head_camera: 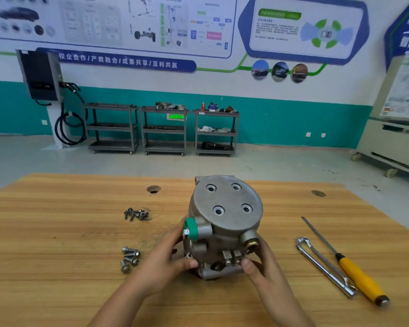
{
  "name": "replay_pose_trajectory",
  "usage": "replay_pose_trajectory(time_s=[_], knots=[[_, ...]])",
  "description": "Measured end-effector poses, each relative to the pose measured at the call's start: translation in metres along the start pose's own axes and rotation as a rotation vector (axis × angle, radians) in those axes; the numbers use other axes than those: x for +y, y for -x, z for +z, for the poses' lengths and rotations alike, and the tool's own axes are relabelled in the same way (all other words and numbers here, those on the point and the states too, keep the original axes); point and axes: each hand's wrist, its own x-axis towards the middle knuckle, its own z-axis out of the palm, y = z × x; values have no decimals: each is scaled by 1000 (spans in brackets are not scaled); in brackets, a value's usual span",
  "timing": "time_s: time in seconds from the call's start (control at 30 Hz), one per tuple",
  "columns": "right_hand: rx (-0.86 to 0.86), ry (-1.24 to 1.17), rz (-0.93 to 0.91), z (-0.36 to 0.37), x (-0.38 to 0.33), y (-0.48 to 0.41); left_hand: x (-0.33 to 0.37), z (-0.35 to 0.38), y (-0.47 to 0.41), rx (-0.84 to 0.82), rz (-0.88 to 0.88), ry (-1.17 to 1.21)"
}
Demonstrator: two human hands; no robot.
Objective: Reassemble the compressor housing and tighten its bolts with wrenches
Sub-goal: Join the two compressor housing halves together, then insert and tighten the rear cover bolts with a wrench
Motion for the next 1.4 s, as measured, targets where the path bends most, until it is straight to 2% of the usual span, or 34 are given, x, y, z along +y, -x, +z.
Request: replay_pose_trajectory(time_s=[0.13,0.3,0.47,0.57,0.67,0.77,0.87,0.97,1.13,1.3,1.4], knots=[[9,-77,1,3,-3,-1,2,5,2,16,12,35],[116,-54,-13,15,5,1,6,16,14,136,67,47],[113,-169,-6,21,6,6,5,23,26,311,87,-46],[103,-180,-22,20,8,9,2,20,33,350,114,-64],[53,-200,-3,19,11,12,-5,13,41,455,22,-114],[30,-200,-8,20,15,15,-23,-7,45,603,-134,-403],[31,-183,-2,23,16,15,-39,-24,48,503,-341,-777],[34,-190,-14,21,18,13,-46,-25,44,408,-349,-916],[53,-189,-13,20,18,13,-50,-28,39,449,-292,-853],[73,-183,-1,18,14,13,-36,-24,42,411,-285,-872],[72,-188,15,17,12,13,-11,-22,47,518,-216,-753]])
